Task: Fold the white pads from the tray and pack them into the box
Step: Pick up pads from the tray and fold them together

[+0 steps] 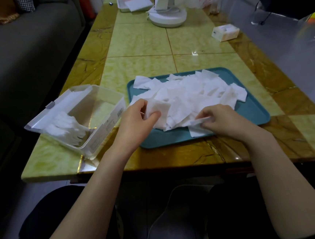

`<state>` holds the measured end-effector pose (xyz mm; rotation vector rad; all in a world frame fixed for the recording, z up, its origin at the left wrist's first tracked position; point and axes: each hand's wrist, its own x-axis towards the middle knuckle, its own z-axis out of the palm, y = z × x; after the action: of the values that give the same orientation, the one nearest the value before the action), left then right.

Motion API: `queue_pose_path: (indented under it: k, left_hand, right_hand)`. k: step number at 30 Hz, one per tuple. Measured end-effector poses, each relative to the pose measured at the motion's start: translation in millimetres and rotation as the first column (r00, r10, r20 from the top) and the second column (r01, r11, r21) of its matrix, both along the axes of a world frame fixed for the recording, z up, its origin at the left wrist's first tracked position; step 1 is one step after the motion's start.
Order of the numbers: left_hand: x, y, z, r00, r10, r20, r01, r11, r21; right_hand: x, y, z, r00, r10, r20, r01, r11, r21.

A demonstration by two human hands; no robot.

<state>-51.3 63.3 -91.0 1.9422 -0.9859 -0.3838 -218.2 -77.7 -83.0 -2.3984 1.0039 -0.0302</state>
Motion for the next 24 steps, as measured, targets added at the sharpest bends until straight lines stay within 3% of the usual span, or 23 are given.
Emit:
queue_pose_path:
  k: [6, 11, 13, 17, 19, 21, 24]
  left_hand:
    - [3.2, 2.0, -0.9, 0.999, 0.034, -0.015, -0.034, 0.999, 0.005]
    - [2.9, -0.9, -1.6, 0.998, 0.053, -0.022, -0.053, 0.999, -0.004]
    - [2.8, -1.7, -2.5, 0.998, 0.057, -0.023, -0.057, 0.998, -0.012]
    - [3.5, -2.6, -2.2, 0.995, 0.090, -0.037, -0.092, 0.994, -0.055]
    - [4.6, -2.2, -1.6, 0.993, 0.111, -0.046, -0.114, 0.991, -0.072]
    - [6.0, -2.0, -1.0, 0.990, 0.128, -0.058, -0.133, 0.988, -0.076]
    - [7.9, -1.3, 1.3, 0.984, 0.164, -0.067, -0.169, 0.981, -0.090]
  right_hand:
    - [1.7, -0.6, -0.2, 0.977, 0.010, 0.212, 0.017, 0.992, -0.127]
    - [12.8, 6.5, -0.6, 0.929, 0.006, 0.369, 0.001, 1.000, -0.021]
    - [19.0, 12.8, 0.7, 0.874, -0.030, 0.486, 0.045, 0.999, -0.019]
    - [26.8, 17.8, 1.3, 0.677, -0.182, 0.713, 0.207, 0.977, 0.053]
    - [29.6, 17.7, -2.6, 0.695, -0.187, 0.695, 0.224, 0.974, 0.038]
    - [30.9, 17.4, -6.7, 0.775, -0.114, 0.621, 0.180, 0.983, -0.044]
    - [31.2, 18.3, -10.9, 0.920, 0.045, 0.389, 0.000, 0.994, -0.114]
